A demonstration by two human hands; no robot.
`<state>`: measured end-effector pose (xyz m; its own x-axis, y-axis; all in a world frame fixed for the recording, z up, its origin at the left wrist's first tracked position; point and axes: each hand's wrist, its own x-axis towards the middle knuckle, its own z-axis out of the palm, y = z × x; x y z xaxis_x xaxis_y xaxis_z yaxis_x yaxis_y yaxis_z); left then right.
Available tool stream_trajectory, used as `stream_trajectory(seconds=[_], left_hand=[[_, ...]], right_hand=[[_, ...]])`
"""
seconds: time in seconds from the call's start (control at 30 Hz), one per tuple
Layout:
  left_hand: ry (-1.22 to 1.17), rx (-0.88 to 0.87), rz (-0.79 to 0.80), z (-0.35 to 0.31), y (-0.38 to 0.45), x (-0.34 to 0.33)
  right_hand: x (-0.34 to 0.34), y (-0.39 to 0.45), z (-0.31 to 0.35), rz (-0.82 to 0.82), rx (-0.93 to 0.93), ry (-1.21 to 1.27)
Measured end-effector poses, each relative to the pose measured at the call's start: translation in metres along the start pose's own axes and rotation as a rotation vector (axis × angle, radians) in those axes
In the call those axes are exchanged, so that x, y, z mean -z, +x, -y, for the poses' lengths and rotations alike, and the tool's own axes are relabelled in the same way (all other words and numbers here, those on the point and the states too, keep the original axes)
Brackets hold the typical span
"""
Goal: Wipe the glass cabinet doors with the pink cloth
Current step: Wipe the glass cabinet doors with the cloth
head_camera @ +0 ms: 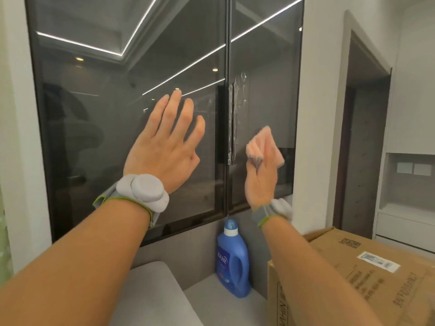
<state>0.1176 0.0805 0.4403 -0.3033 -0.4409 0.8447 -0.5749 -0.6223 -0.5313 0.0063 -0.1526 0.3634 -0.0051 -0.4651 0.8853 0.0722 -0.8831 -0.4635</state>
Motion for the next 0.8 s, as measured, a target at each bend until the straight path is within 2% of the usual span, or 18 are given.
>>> stream_trajectory(seconds=[0.07, 0.17, 0.27, 0.33, 0.4, 0.53, 0.6, 0.7, 0.8], left_hand=[[0.01, 0.004, 0.018, -0.001, 0.001, 0.001], [0.01, 0.006, 0.025, 0.0, 0.001, 0.002], [-0.012, -0.019, 0.04, 0.002, -0.001, 0.002], [-0.006, -0.023, 0.019, 0.001, -0.001, 0.0], [-0.007, -0.023, 0.024, 0.001, 0.0, 0.001], [0.005, -0.009, 0.036, 0.001, 0.002, 0.001], [0.002, -0.013, 0.052, 0.001, 0.001, 0.002], [-0.005, -0.01, 0.057, 0.0, 0.001, 0.0], [-0.014, -0.006, 0.053, -0.002, 0.001, 0.001]], right_hand=[[0.001, 0.003, -0.007, -0.096, -0.148, 0.017], [-0.004, 0.051, 0.006, -0.223, -0.199, -0.047], [-0.009, 0.111, 0.039, -0.152, -0.233, -0.135], [-0.015, 0.145, 0.064, -0.208, -0.254, -0.002], [-0.02, 0.164, 0.087, -0.193, -0.229, 0.08], [-0.022, 0.137, 0.104, 0.041, -0.05, 0.16], [-0.013, 0.107, 0.094, 0.114, -0.087, 0.185], [0.0, 0.083, 0.08, 0.085, -0.2, 0.244], [-0.004, 0.125, 0.09, -0.042, -0.255, 0.296]])
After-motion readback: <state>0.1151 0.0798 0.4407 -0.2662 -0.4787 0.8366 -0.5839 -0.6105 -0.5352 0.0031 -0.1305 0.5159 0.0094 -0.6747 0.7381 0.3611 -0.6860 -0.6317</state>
